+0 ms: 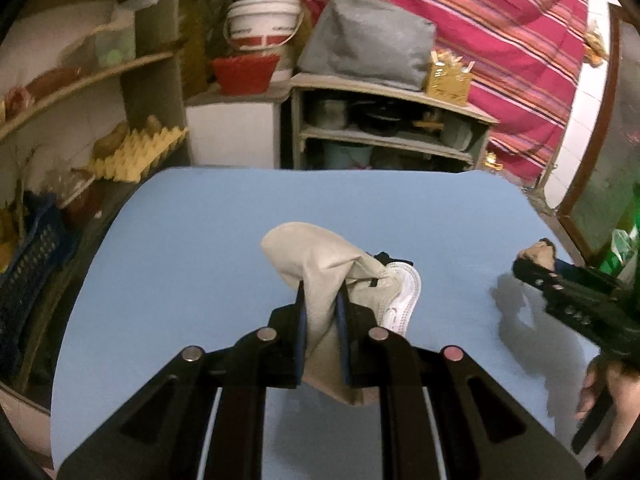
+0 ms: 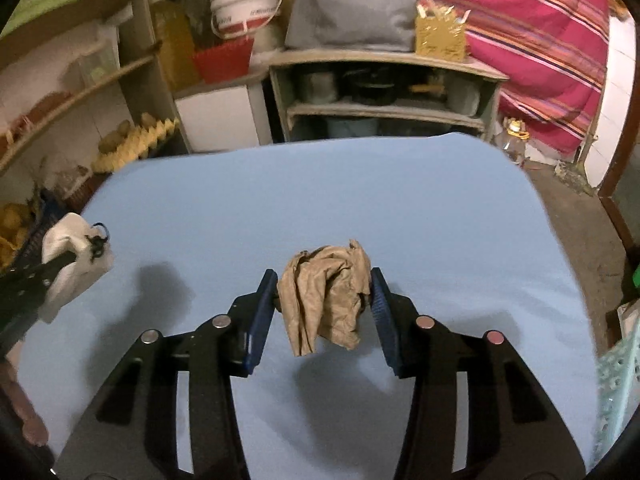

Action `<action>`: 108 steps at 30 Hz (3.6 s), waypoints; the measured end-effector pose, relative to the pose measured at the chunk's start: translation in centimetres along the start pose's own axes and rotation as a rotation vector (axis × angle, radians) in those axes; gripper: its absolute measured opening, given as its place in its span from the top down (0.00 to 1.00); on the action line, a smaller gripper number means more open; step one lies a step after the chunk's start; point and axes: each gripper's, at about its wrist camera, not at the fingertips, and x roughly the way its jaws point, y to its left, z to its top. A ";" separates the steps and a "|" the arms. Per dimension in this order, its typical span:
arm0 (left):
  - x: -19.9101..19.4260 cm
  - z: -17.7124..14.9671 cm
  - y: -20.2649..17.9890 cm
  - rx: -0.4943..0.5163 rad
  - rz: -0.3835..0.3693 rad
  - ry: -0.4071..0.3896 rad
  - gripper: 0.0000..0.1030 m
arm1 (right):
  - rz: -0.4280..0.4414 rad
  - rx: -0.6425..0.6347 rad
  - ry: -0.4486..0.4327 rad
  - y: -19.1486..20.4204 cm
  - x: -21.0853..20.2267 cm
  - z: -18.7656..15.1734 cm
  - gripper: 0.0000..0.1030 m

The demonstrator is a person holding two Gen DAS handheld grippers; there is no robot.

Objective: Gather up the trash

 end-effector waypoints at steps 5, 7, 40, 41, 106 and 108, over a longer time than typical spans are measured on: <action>-2.6 0.3 -5.5 0.053 -0.034 -0.040 0.87 | -0.049 0.010 -0.043 -5.2 -5.6 -0.8 0.55; -3.4 0.5 -7.4 0.069 -0.044 -0.059 0.87 | -0.082 0.010 -0.064 -7.3 -7.7 -1.2 0.55; -3.1 -6.2 -44.8 0.307 -0.376 0.002 0.86 | -0.292 0.321 -0.192 -33.0 -23.4 -13.4 0.54; -2.9 -6.3 -45.4 0.310 -0.383 0.008 0.86 | -0.292 0.329 -0.192 -33.3 -23.4 -13.5 0.54; -12.8 -7.1 -31.7 0.231 -0.125 -0.181 0.05 | -0.298 0.195 -0.241 -24.9 -23.9 -14.9 0.04; -13.8 -8.0 -30.4 0.251 -0.099 -0.195 0.05 | -0.305 0.189 -0.261 -23.4 -24.8 -15.0 0.04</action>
